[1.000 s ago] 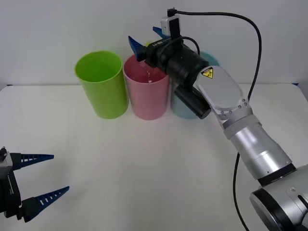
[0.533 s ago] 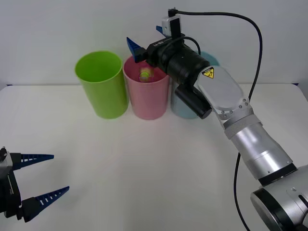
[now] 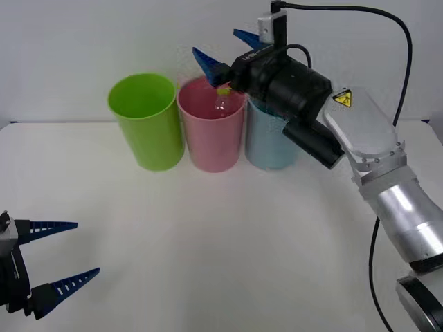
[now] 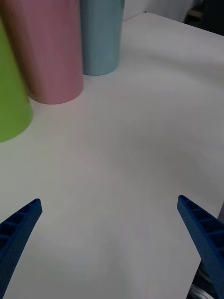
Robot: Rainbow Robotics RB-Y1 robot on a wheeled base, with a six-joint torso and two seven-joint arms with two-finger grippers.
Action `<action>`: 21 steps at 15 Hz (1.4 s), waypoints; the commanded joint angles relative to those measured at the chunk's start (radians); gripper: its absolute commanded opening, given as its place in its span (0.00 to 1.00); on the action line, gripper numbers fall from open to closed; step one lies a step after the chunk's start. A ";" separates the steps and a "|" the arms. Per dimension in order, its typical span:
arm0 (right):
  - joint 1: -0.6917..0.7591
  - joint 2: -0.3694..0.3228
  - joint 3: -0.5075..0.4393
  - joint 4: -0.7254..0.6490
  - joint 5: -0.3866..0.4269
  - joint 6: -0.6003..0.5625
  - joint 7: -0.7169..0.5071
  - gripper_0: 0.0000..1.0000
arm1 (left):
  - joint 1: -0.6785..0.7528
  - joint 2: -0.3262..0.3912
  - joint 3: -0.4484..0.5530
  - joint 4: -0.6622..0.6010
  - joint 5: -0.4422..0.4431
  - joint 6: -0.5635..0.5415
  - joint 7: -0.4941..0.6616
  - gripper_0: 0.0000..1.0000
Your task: Grasp the object on the table and drop it into the matching bin: aluminum can to the light blue bin, PET bottle to the pink bin.
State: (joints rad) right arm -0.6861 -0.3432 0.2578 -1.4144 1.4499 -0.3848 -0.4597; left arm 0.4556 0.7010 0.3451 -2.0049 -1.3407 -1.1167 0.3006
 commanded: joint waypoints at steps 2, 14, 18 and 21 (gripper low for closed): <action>0.175 -0.165 0.000 -0.232 -0.122 -0.042 -0.010 1.00 | 0.000 0.000 0.000 0.000 0.000 0.000 0.000 1.00; 0.724 -0.148 -0.439 -0.525 -0.151 -0.572 0.036 1.00 | 0.000 0.000 0.000 0.000 0.000 0.000 0.000 1.00; 0.812 -0.135 -0.551 -0.523 -0.157 -0.720 0.070 1.00 | 0.000 0.000 0.000 0.000 0.000 0.000 0.000 1.00; 0.841 -0.134 -0.612 -0.511 -0.171 -0.809 0.090 1.00 | 0.000 0.000 0.000 0.000 0.000 0.000 0.000 1.00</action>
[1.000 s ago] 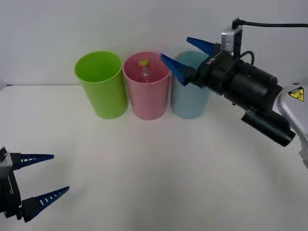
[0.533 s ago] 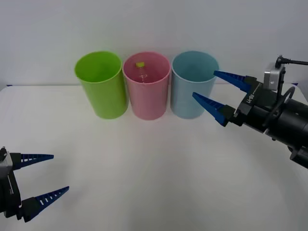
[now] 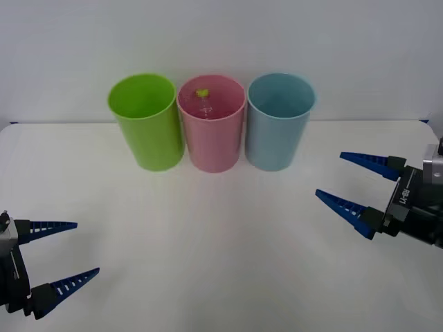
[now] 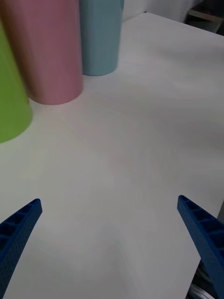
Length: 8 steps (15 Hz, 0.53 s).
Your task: Grasp the object on the table and drop it into the matching bin: aluminum can to the light blue bin, PET bottle to the pink bin.
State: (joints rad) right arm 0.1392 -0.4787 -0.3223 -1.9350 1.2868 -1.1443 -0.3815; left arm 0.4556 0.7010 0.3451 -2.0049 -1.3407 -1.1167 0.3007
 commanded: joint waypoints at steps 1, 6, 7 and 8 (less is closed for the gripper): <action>0.022 0.000 -0.044 0.021 -0.014 -0.071 0.021 1.00 | 0.000 0.000 0.000 0.000 0.000 0.000 0.000 1.00; 0.036 0.000 -0.090 0.067 -0.032 -0.134 0.092 1.00 | 0.000 0.000 0.000 0.000 0.000 0.000 0.000 1.00; 0.043 0.000 -0.092 0.067 -0.040 -0.134 0.096 1.00 | 0.000 0.000 0.000 0.000 0.000 0.000 0.000 1.00; 0.053 0.000 -0.093 0.067 -0.046 -0.134 0.098 1.00 | 0.000 0.000 0.000 0.000 0.000 0.000 0.000 1.00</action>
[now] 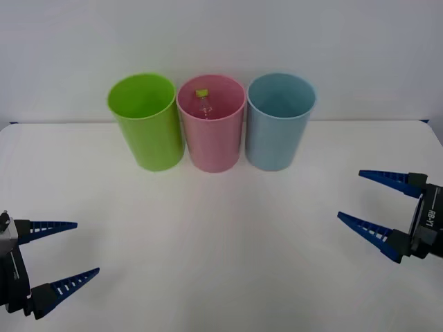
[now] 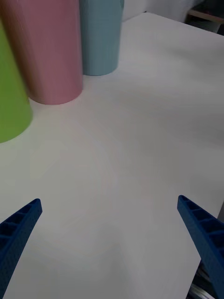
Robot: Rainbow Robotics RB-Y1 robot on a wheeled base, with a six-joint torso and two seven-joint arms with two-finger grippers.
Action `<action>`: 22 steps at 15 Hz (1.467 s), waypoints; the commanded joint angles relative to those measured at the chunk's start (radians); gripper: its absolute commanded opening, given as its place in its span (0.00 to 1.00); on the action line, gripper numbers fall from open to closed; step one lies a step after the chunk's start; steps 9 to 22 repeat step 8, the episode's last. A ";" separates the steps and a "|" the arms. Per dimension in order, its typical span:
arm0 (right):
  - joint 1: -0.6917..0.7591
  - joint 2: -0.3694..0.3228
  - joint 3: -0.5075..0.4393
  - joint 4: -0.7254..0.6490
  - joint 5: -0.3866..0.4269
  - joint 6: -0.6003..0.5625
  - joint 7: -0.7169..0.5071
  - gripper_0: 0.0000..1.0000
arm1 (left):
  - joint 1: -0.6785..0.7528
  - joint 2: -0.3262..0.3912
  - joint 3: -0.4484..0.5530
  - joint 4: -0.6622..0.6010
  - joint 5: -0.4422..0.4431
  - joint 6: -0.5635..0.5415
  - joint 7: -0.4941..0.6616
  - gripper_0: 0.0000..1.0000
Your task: Grasp the object on the table and drop it into the matching bin: aluminum can to the light blue bin, PET bottle to the pink bin.
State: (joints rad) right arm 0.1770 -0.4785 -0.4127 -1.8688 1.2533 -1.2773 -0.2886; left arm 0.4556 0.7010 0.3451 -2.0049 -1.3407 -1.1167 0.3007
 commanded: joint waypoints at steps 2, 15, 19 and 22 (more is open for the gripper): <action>0.027 0.000 -0.009 0.000 -0.020 0.000 0.012 1.00 | 0.000 0.000 0.000 0.000 0.000 0.000 0.000 1.00; 0.042 0.001 -0.009 0.000 -0.018 -0.002 0.012 1.00 | 0.000 0.000 0.000 0.000 0.000 0.000 0.000 1.00; 0.042 0.001 -0.009 0.000 -0.018 -0.002 0.012 1.00 | 0.000 0.000 0.000 0.000 0.000 0.000 0.000 1.00; 0.042 0.001 -0.009 0.000 -0.018 -0.002 0.012 1.00 | 0.000 0.000 0.000 0.000 0.000 0.000 0.000 1.00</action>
